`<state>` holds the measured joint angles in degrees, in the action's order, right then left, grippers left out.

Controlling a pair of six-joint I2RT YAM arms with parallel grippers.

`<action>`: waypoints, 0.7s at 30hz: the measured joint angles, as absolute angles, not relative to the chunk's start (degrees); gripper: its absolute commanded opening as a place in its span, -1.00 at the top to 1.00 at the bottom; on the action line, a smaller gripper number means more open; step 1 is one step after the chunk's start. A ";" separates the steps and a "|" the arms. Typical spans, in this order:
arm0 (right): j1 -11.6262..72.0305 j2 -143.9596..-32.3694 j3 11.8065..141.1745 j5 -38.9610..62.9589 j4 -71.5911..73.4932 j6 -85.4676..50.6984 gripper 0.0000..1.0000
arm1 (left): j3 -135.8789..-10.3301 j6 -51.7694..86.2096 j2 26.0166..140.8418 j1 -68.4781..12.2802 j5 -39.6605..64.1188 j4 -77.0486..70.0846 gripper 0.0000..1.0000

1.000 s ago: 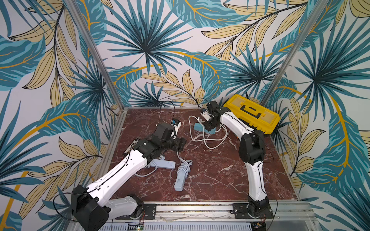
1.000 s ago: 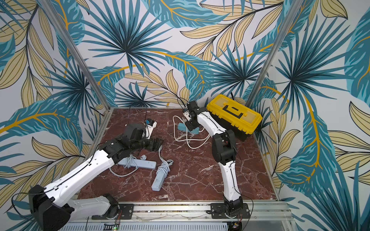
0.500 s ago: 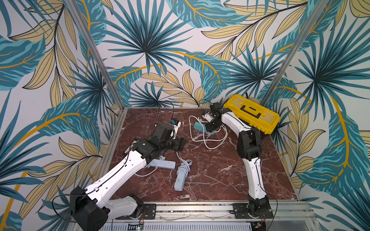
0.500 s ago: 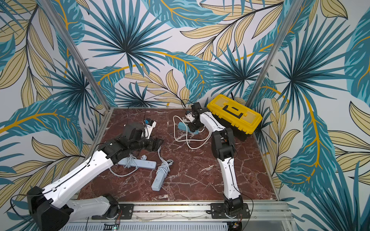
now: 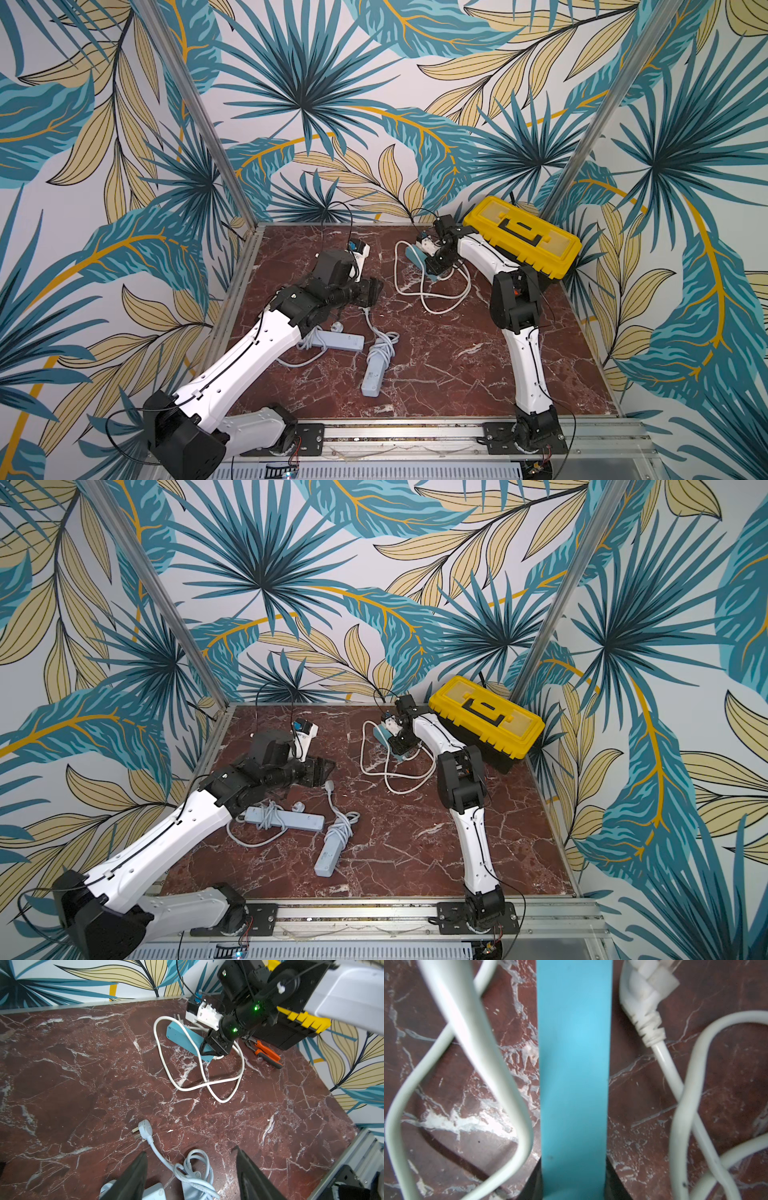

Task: Wrap the cord around the power strip
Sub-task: Pick up the power strip from the center of the board.

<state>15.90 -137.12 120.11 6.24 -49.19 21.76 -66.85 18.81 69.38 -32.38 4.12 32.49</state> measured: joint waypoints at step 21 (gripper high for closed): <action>19.27 -87.79 88.51 -4.60 -17.15 37.08 1.00 | -75.02 24.36 70.98 -27.38 8.49 34.70 -0.34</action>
<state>19.27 -87.79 88.51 -4.60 -17.15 37.08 -75.02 24.36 70.98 -27.38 8.49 34.70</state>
